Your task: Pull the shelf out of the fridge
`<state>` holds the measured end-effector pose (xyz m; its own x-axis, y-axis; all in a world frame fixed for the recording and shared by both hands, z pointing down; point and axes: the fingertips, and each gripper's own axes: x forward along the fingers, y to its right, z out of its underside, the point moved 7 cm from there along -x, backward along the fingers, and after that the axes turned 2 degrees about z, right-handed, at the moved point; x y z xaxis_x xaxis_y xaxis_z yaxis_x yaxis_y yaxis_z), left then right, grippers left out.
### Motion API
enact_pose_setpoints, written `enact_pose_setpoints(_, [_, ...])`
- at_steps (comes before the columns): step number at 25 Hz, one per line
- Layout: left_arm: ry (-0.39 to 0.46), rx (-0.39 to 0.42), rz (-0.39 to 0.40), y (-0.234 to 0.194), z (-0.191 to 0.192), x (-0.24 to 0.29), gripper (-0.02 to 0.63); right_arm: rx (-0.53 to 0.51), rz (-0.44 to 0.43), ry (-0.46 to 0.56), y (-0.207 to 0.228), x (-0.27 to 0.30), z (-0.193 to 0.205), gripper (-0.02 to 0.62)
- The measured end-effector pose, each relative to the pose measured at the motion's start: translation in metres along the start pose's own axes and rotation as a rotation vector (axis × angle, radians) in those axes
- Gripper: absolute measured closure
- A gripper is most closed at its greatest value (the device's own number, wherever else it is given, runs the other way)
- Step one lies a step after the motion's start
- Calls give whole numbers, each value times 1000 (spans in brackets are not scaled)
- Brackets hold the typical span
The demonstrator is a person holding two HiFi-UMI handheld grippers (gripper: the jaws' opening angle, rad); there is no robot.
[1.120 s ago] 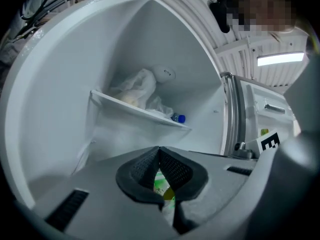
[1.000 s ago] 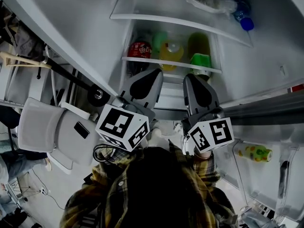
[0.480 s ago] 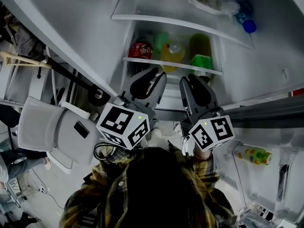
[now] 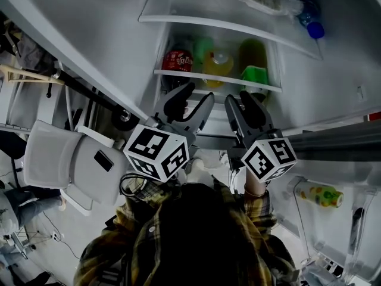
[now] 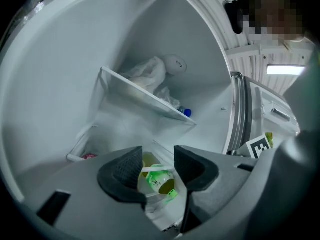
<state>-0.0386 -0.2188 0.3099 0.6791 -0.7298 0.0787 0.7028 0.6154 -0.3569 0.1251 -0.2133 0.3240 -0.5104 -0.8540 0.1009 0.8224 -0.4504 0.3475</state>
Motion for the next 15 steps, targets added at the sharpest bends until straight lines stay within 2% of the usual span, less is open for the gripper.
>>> enact_pose_setpoints(6, [-52, -61, -5, -11, 20, 7, 417, 143, 2, -29, 15, 7, 16, 426])
enact_pose_setpoints(15, [-96, -201, -2, -24, 47, 24, 417, 351, 22, -41, 46, 15, 41, 426])
